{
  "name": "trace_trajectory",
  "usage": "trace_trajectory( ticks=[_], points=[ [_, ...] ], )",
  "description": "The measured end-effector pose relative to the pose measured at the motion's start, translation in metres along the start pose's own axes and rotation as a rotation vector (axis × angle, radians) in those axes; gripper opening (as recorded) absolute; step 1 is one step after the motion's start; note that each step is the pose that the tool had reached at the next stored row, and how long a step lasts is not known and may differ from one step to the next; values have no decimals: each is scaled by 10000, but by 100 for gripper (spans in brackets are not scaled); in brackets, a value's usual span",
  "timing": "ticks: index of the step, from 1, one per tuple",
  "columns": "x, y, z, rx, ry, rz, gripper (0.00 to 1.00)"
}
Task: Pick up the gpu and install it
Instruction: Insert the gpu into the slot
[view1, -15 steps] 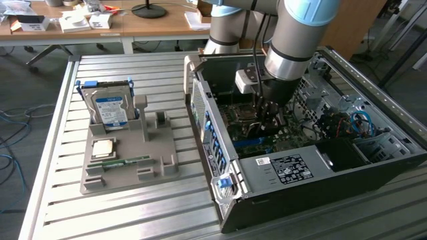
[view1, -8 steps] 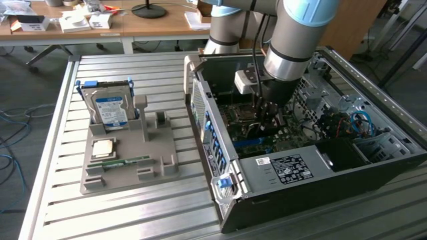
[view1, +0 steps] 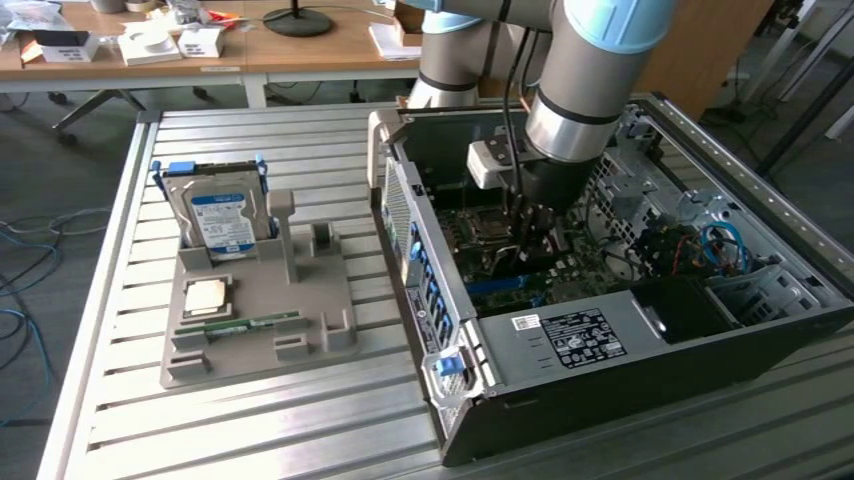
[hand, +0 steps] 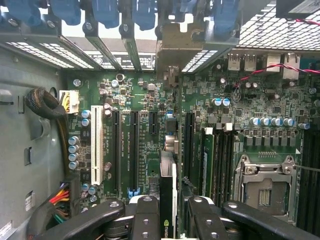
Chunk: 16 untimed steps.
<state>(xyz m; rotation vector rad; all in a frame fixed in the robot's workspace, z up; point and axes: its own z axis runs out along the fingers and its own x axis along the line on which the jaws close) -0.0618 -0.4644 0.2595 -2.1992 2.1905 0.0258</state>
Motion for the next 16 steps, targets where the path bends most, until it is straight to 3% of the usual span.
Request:
trace_trajectory(
  ticks=[16],
  points=[
    [-11, 26, 6, 11, 1, -1, 27]
  ],
)
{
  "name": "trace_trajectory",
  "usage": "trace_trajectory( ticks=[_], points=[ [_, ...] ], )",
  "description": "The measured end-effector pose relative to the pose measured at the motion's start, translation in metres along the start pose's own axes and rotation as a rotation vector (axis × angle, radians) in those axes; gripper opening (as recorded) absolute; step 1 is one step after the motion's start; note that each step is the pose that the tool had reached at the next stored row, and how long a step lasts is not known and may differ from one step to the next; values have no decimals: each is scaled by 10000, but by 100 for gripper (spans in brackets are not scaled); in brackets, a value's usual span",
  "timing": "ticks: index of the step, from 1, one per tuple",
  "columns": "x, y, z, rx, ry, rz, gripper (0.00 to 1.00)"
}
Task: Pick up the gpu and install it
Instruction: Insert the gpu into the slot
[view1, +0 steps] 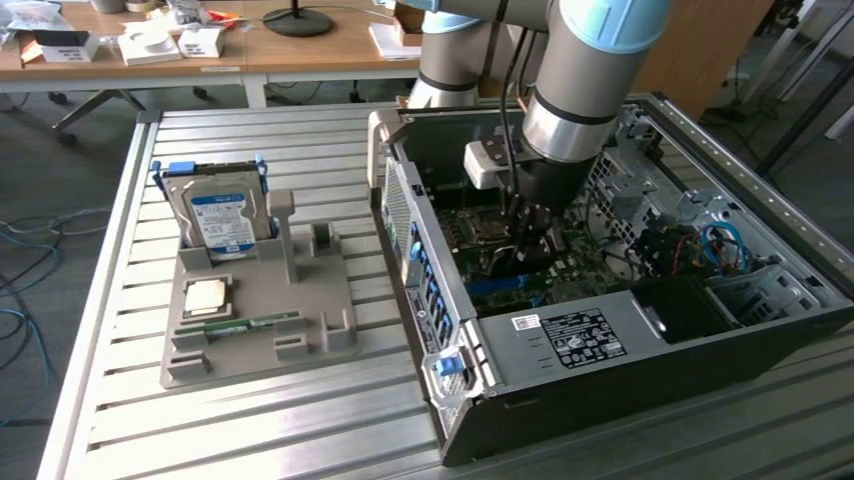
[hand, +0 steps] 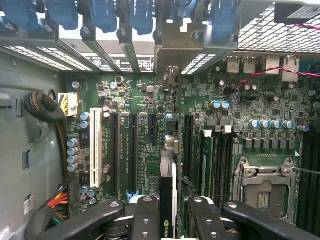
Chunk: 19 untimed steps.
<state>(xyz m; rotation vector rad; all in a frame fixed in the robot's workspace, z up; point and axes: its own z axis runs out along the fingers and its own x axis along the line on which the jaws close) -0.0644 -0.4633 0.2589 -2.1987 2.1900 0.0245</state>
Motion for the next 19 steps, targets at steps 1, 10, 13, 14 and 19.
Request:
trace_trajectory(
  ticks=[1, 10, 13, 14, 19],
  points=[
    [0, 5, 0, 0, 0, 2, 27],
    [1, 15, 16, 0, 1, -1, 27],
    [1, 16, 26, 0, 1, -1, 27],
    [1, 16, 26, -1, 2, -1, 27],
    [-2, 39, 28, 1, 0, 0, 27]
  ],
)
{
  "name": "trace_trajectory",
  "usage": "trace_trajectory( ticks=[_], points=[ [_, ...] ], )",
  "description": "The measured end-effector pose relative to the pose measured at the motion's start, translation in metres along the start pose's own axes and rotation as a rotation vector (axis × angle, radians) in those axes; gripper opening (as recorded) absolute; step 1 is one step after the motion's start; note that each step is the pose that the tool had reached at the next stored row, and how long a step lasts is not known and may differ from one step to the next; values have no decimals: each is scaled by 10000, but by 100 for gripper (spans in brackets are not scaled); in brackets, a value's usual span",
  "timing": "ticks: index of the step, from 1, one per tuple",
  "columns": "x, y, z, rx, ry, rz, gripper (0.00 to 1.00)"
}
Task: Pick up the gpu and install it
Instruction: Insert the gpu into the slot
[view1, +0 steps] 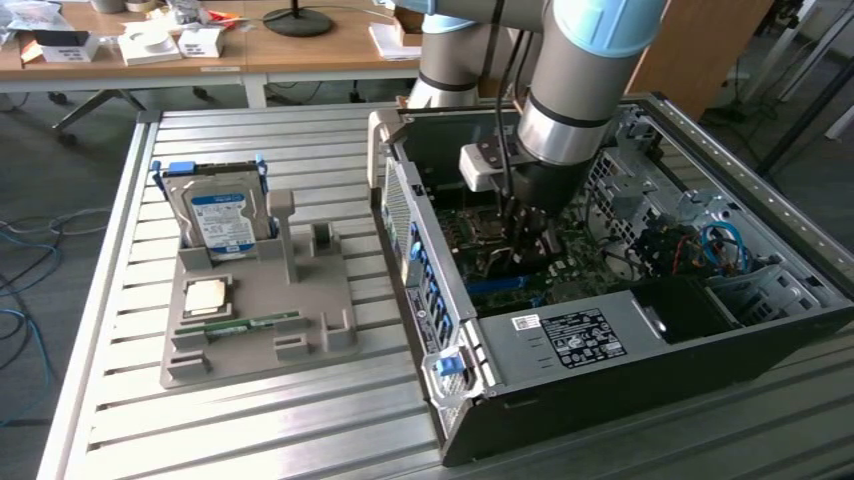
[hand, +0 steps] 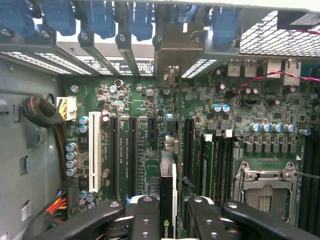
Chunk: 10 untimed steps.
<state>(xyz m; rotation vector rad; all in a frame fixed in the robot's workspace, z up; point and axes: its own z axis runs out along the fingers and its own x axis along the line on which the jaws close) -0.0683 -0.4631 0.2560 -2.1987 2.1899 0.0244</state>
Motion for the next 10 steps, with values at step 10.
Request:
trace_trajectory(
  ticks=[10],
  points=[
    [-1, 17, 0, -1, 0, -2, 27]
  ],
)
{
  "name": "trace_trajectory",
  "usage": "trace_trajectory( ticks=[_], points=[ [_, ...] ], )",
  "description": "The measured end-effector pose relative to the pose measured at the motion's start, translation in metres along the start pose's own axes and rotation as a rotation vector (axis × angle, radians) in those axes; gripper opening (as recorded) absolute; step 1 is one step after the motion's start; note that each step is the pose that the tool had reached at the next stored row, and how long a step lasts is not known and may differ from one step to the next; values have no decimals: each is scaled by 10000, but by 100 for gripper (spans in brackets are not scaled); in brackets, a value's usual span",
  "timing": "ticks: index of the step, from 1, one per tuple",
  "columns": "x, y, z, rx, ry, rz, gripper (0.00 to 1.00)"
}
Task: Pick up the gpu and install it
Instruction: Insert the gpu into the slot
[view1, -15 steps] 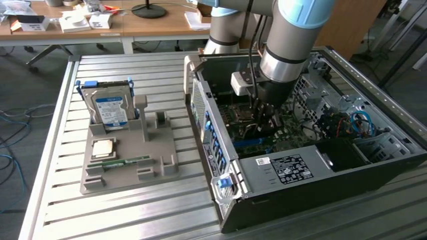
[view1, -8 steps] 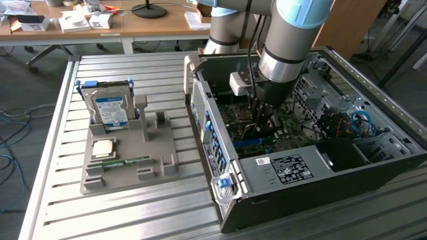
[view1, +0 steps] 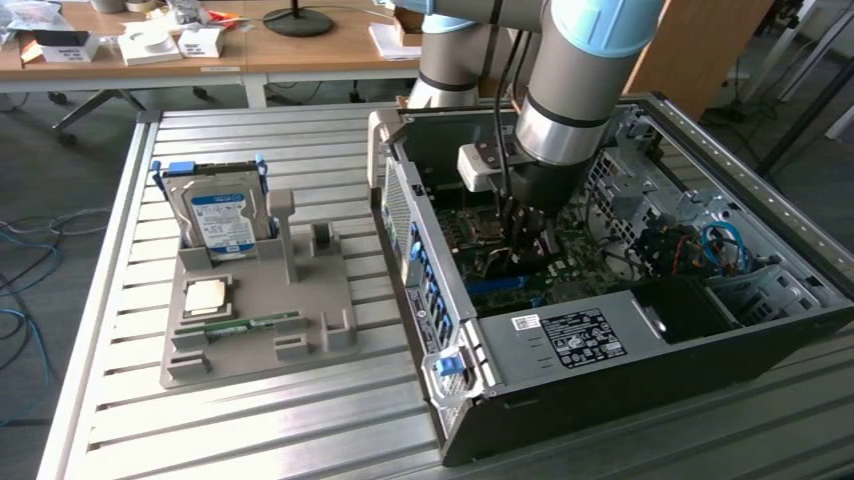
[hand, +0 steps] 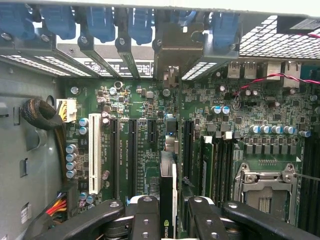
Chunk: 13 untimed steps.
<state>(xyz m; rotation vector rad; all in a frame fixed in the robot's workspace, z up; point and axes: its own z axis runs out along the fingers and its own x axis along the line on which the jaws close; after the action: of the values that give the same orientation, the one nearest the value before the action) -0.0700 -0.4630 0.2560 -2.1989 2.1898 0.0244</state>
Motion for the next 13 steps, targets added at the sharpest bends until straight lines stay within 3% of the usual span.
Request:
trace_trajectory(
  ticks=[13],
  points=[
    [1, 1, 18, 1, -2, 1, 27]
  ],
)
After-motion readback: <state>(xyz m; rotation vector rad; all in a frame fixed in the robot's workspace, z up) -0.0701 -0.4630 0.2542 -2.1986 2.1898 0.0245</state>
